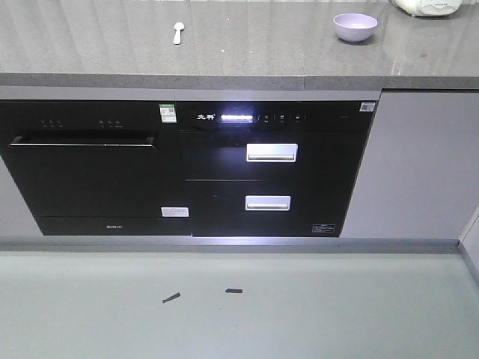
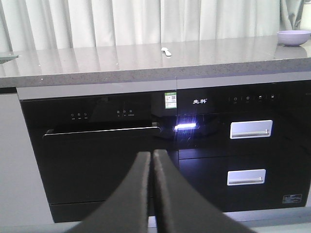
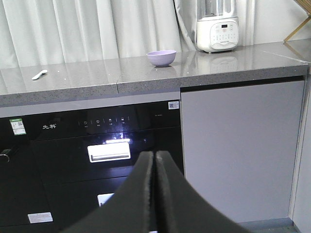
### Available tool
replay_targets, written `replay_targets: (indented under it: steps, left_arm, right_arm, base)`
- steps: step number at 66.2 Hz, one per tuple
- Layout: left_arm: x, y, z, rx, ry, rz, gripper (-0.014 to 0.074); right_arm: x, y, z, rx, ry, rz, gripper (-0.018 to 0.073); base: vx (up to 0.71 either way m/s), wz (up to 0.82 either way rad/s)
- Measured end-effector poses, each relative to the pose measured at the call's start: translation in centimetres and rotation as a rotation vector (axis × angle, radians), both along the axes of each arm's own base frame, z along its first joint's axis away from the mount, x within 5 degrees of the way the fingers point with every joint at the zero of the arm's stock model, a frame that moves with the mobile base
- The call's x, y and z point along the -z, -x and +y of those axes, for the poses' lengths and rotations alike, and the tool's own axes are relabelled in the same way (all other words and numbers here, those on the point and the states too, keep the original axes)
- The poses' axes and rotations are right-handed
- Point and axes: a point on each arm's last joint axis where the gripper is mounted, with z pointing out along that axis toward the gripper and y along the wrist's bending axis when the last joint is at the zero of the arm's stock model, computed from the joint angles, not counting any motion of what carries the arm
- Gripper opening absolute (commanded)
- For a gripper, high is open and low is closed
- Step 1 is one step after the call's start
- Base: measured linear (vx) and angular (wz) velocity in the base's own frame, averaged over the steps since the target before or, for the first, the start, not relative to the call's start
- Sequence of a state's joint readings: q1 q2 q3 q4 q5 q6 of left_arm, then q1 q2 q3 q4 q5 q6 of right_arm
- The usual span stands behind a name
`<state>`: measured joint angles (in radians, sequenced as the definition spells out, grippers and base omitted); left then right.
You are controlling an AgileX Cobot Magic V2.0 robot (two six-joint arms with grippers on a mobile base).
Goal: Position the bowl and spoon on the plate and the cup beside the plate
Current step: 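Drive closer to the counter edge, grippers raised and open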
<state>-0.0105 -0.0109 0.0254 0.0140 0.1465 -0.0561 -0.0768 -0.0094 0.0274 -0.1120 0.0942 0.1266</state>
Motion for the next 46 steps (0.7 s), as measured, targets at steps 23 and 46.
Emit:
replay_targets:
  steps: [23,46]
  left_arm:
    - [0.00,0.00,0.00,0.000,0.000,0.000,-0.0006]
    - [0.00,0.00,0.00,0.000,0.000,0.000,-0.0006]
  right_arm:
    - [0.00,0.00,0.00,0.000,0.000,0.000,-0.0005]
    - [0.00,0.00,0.00,0.000,0.000,0.000,-0.0005]
  base:
    - [0.07,0.00]
    - [0.06,0.00]
